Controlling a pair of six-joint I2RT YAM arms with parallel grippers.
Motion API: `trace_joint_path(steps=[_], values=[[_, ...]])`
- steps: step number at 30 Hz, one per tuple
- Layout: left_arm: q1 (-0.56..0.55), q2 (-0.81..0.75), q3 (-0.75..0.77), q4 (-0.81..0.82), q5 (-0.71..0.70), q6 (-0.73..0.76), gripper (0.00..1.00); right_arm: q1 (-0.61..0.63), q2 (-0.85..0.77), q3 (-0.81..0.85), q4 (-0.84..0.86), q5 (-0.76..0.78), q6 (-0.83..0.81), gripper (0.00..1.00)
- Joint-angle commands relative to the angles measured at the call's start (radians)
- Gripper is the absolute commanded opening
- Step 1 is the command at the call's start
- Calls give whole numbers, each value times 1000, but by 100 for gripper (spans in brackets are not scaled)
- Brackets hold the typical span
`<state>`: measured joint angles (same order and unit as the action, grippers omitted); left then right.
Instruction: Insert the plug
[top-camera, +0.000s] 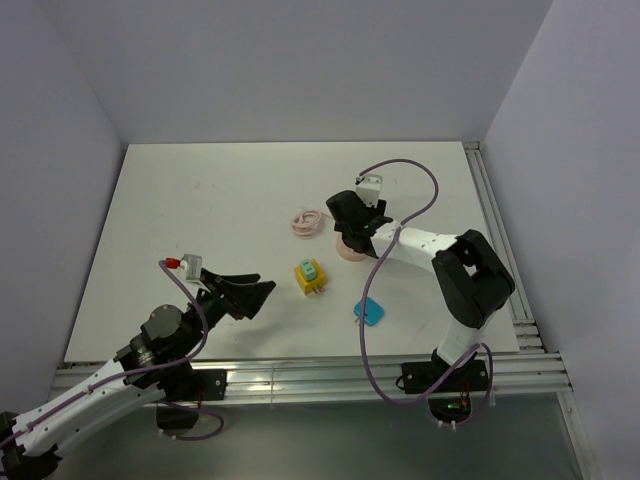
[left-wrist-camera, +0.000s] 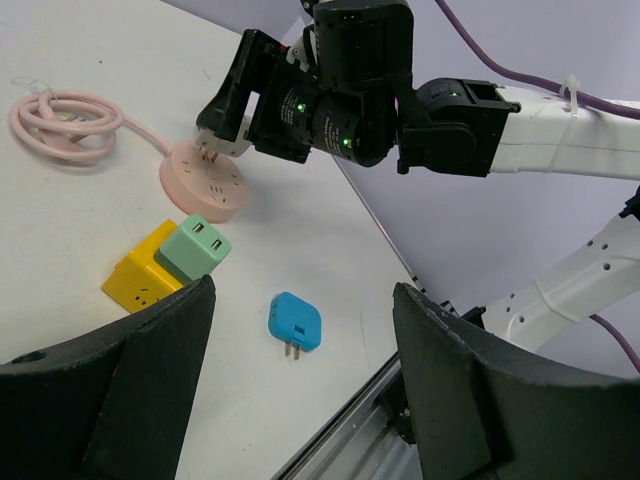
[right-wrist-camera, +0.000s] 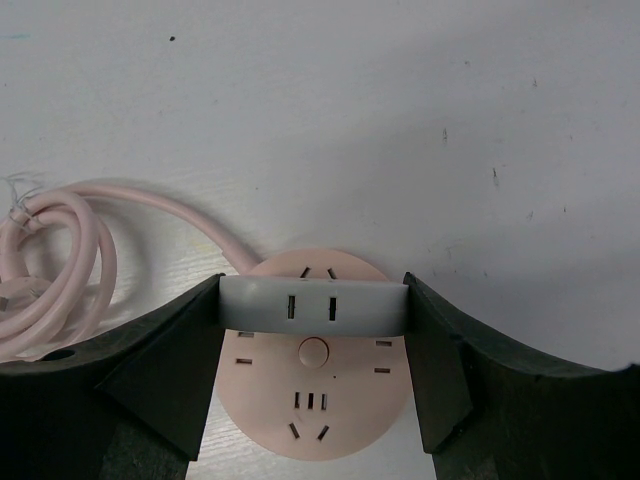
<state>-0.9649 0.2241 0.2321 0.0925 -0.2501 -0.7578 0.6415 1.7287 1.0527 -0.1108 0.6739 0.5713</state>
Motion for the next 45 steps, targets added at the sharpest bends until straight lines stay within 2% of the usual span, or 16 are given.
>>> trace_joint_path(steps=[1,16,34,45], values=[[-3,-14,-7,29,14,-11,77,-2,15,18,23,35,-1,0],[-3,-25,-14,30,21,-20,77,24,6,-36,-46,18,73,0],[-3,-34,-19,26,29,-37,77,66,6,-126,-78,-5,87,0],[-3,-29,-17,29,38,-44,77,55,58,-108,-101,-62,82,0]])
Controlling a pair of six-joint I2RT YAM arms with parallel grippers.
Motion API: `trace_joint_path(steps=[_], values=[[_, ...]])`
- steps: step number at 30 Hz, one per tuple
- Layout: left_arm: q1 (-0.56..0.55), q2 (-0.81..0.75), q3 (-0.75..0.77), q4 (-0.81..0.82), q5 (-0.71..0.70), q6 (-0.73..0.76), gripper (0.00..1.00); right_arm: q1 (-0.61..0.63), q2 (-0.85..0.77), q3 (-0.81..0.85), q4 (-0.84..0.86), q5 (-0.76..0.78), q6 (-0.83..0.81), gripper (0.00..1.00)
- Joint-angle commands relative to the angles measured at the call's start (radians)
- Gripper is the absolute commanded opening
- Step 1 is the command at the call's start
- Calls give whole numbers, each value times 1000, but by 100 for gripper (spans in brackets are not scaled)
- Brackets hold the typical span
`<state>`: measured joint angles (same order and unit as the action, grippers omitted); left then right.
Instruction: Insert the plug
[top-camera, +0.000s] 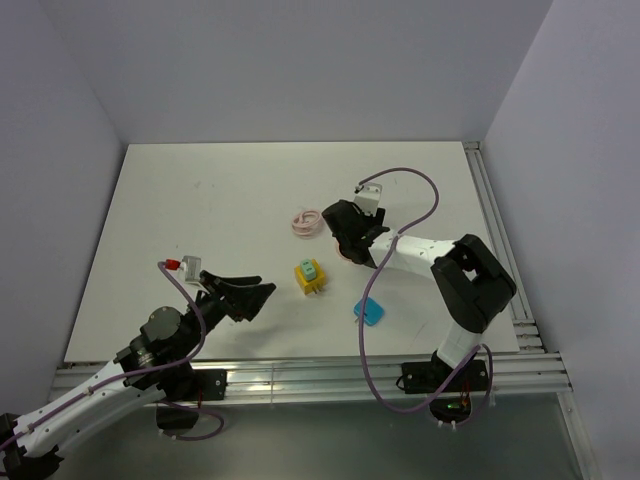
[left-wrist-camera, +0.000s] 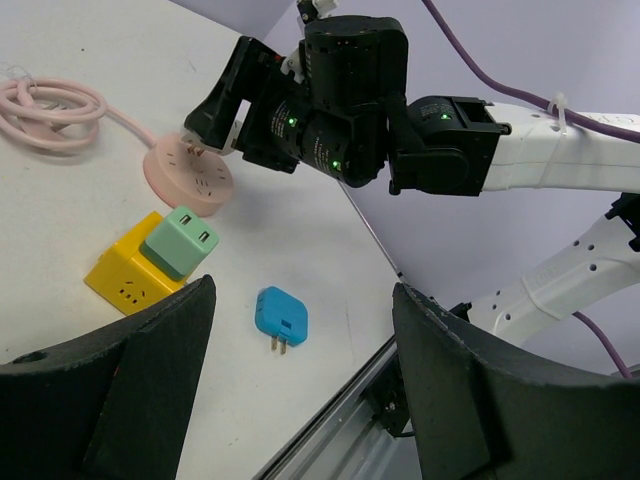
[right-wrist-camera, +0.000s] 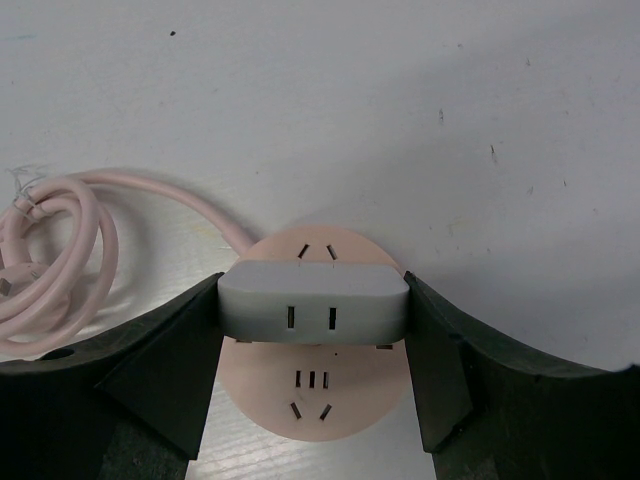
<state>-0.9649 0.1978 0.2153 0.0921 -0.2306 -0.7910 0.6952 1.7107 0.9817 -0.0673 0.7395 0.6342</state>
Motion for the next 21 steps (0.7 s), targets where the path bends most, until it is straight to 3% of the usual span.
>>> trace_joint_path(steps=[1,21], values=[[-3,-4,-1,31,19,-11,77,1,76,-35,-146,-130,19,0],[-3,-1,13,23,39,-20,76,-45,125,23,-292,-290,-13,0]])
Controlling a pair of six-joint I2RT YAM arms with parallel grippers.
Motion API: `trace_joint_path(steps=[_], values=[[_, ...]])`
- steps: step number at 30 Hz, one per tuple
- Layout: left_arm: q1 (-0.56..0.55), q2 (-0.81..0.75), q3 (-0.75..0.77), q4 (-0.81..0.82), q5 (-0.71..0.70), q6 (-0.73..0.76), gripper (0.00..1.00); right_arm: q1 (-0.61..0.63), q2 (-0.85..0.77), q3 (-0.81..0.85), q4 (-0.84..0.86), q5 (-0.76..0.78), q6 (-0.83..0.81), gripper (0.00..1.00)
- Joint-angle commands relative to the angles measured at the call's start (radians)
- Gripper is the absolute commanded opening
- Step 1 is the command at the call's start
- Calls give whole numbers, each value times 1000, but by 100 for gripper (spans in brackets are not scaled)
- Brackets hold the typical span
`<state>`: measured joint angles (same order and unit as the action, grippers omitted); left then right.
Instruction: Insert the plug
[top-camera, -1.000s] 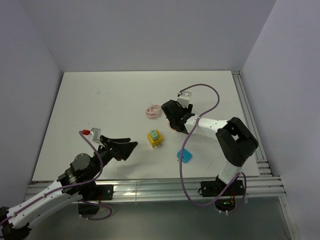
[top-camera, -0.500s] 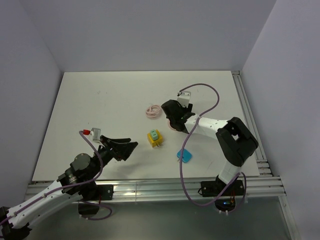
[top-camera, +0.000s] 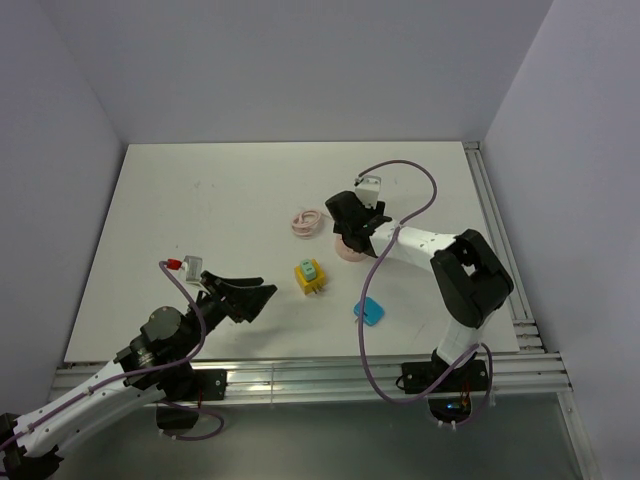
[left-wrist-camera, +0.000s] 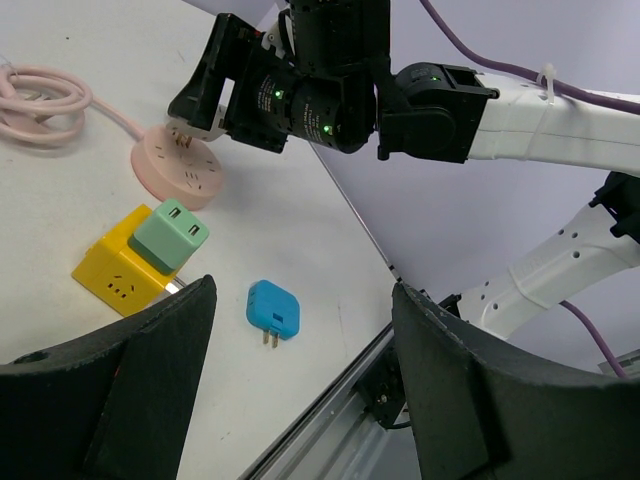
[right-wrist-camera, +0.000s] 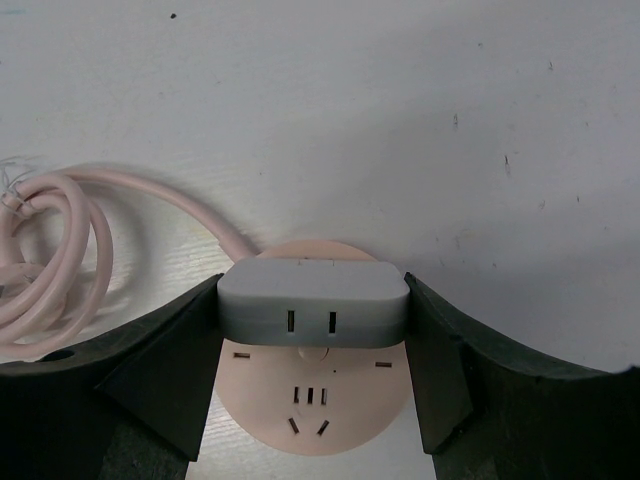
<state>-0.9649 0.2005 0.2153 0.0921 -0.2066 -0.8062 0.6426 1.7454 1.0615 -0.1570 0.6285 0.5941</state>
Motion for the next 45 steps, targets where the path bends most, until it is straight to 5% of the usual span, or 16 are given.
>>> trace_joint_path(steps=[1,17,42,45], values=[[-3,-6,12,23,15,-4,76,8,91,-61,-200,-185,30,0],[-3,5,4,41,26,-17,76,80,25,-152,-179,-153,59,0],[-3,56,1,60,69,-57,84,-11,-83,-57,-205,-227,-67,0],[-3,54,-5,63,69,-59,84,-11,-93,-67,-188,-230,-68,12]])
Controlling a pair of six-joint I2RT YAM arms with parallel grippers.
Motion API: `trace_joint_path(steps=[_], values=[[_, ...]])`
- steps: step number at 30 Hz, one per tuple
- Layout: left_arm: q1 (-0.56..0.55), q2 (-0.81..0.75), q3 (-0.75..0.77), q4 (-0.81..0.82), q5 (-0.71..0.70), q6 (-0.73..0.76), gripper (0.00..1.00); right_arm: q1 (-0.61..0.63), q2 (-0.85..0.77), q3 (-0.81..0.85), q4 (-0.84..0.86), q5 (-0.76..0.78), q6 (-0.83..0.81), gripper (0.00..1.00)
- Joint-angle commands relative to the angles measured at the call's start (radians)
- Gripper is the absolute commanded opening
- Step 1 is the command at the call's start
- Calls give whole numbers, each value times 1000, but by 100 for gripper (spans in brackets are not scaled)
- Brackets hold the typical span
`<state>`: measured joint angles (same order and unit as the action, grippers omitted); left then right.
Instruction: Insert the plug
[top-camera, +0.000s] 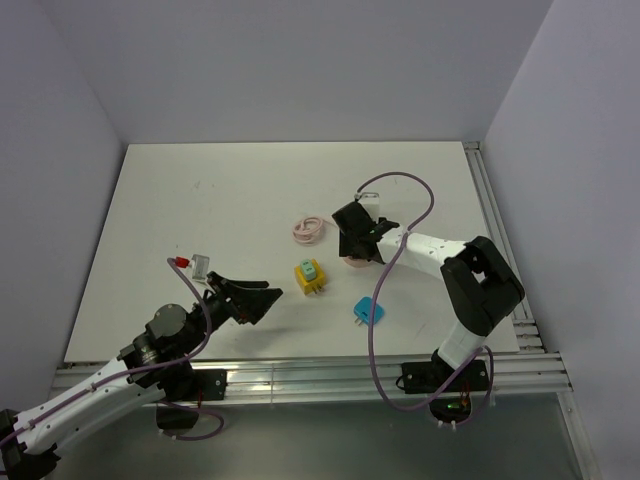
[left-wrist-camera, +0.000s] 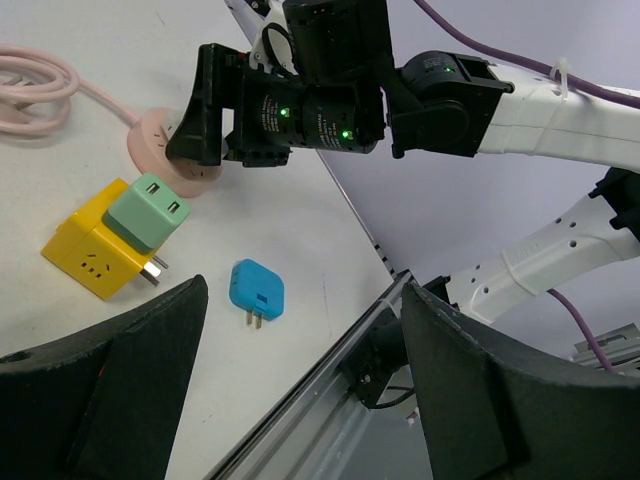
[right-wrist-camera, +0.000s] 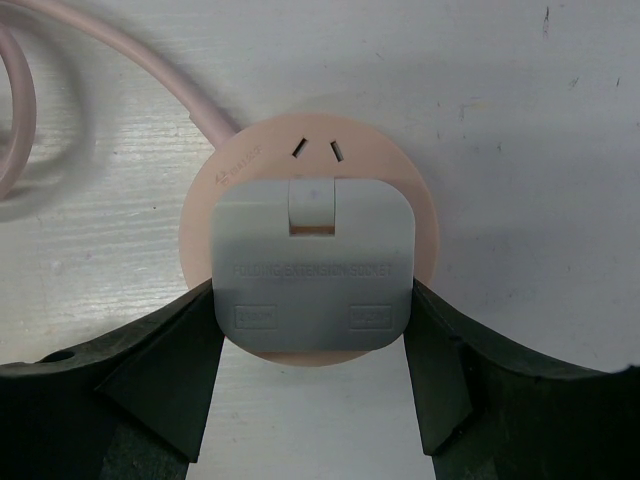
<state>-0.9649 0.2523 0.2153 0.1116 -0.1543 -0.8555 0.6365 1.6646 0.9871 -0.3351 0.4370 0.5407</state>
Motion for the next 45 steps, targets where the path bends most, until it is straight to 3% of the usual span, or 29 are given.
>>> trace_joint_path(steps=[1,4,8,15,21,22,31,45], values=[[-3,1,-7,45,16,-10,84,-4,-22,2,-7,-38,-16,14],[-3,5,-8,49,15,-7,84,-4,-31,8,-7,-30,-19,24],[-3,19,-7,60,16,-4,84,-3,-54,18,-4,-27,-24,52],[-3,18,-14,63,18,-5,85,-3,-89,62,-25,-15,-36,72],[-3,13,-10,56,18,-1,86,-4,-83,78,-39,-49,-42,75],[-3,10,-10,53,18,-1,86,-4,-82,68,-32,-49,-39,81],[-3,-16,-7,25,7,4,86,-6,-92,62,-27,-32,-18,77],[-3,-12,2,23,12,4,86,-5,7,102,-24,-41,-76,81]])
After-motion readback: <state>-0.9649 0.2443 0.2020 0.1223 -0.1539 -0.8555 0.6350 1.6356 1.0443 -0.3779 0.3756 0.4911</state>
